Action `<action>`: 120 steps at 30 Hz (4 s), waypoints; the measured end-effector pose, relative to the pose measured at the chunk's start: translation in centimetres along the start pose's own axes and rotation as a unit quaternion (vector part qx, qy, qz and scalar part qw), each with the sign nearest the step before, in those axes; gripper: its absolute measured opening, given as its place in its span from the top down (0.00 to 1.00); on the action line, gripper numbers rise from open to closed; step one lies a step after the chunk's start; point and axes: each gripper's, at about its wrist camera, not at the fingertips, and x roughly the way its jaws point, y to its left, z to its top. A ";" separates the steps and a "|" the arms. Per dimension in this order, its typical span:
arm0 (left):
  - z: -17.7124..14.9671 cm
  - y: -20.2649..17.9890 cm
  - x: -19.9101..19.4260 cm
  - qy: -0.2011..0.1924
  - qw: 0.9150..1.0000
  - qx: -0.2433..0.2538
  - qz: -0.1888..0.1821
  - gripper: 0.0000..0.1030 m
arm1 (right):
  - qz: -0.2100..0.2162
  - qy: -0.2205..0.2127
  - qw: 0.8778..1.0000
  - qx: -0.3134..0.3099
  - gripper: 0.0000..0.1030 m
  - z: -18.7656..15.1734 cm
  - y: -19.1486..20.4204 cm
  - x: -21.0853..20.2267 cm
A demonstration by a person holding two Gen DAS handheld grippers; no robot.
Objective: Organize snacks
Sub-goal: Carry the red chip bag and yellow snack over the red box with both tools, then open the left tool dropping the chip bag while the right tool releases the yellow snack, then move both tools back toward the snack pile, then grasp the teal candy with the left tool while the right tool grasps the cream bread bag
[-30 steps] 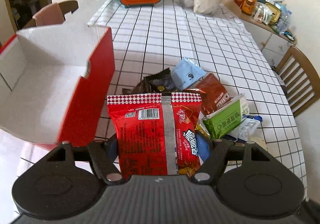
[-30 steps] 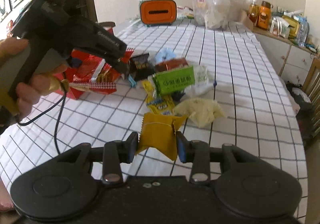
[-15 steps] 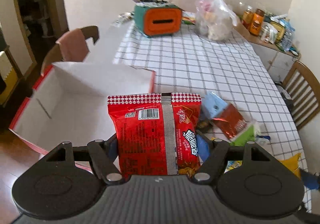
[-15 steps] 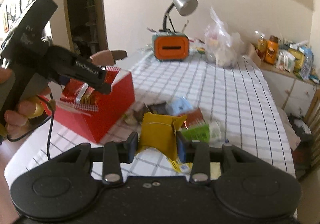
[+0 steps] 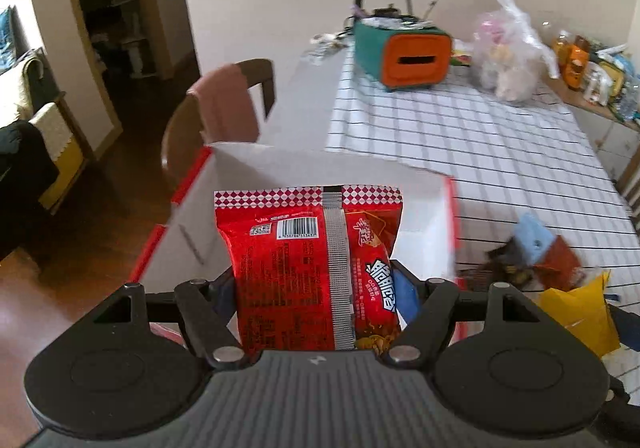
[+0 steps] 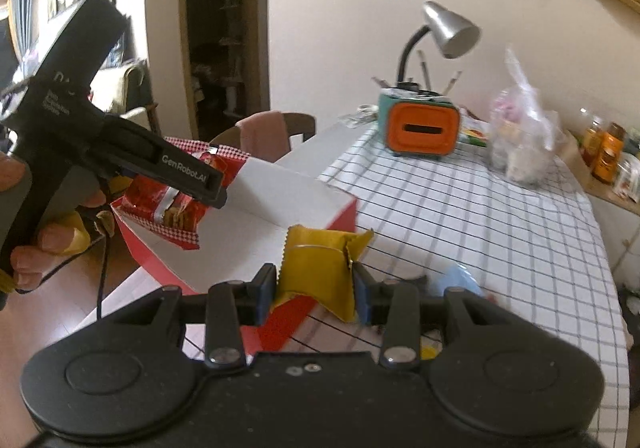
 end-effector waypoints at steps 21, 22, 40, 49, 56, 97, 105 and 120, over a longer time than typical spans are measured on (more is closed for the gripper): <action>0.6 5.7 9.0 0.064 0.997 0.022 0.040 0.28 | 0.012 0.109 0.994 -0.007 0.63 1.8 5.1 15.0; 0.5 5.7 9.3 0.066 0.997 0.024 0.039 0.28 | 0.013 0.113 0.994 -0.008 0.63 1.7 5.2 15.4; -0.2 4.9 10.2 0.074 0.995 0.047 0.048 0.28 | 0.020 0.132 0.991 -0.030 0.57 1.1 6.4 16.4; -0.6 5.0 9.2 0.066 0.996 0.044 0.049 0.28 | 0.011 0.117 0.993 -0.027 0.40 1.2 6.0 14.9; -0.7 4.5 7.1 0.043 0.997 0.047 0.040 0.24 | 0.022 0.096 0.995 -0.021 0.28 1.4 5.2 12.4; -5.3 -12.5 0.1 -0.031 0.990 0.093 -0.097 0.13 | -0.067 0.016 0.991 0.110 0.00 -8.1 -13.7 -3.9; -7.0 -17.9 2.3 -0.009 0.990 0.101 -0.095 0.13 | -0.096 0.046 0.987 0.119 0.01 -11.8 -18.1 -3.5; -7.0 -20.8 9.1 0.039 0.998 0.027 -0.033 0.13 | -0.071 0.067 0.983 0.159 0.07 -15.5 -21.7 -0.8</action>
